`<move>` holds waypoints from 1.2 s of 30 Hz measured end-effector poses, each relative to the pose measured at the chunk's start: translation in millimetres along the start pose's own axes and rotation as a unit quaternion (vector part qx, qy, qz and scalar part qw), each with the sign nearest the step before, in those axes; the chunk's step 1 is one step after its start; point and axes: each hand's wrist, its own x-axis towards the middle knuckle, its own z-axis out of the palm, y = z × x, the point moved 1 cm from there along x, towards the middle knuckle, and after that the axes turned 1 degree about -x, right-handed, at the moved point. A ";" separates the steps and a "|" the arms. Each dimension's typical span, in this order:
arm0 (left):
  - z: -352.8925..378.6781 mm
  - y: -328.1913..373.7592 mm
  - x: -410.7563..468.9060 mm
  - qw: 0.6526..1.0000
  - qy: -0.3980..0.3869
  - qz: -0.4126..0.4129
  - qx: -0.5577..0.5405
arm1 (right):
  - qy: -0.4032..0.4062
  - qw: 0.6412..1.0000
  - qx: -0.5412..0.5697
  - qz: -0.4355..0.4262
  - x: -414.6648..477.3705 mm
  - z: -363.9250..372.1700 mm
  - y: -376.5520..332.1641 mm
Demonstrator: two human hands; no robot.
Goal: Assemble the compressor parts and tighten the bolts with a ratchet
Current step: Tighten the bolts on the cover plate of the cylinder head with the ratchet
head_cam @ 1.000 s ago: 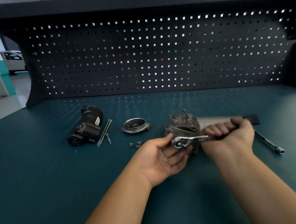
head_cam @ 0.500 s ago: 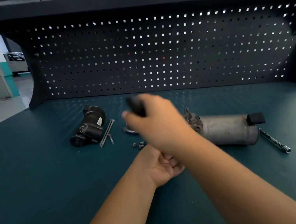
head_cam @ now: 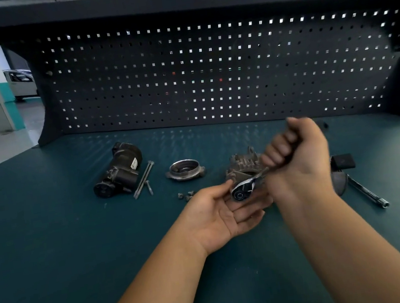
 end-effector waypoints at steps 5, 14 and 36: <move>0.9 -1.5 2.5 0.999 0.042 0.000 0.008 | 0.137 0.976 0.145 0.085 2.7 -48.1 1.3; 2.5 -1.8 3.1 0.999 0.045 -0.010 -0.006 | -0.142 0.959 -0.234 -0.073 0.1 8.9 4.5; 1.9 -0.9 2.3 0.999 0.024 -0.025 0.006 | 0.004 0.965 -0.254 -0.060 -0.1 -47.2 -15.4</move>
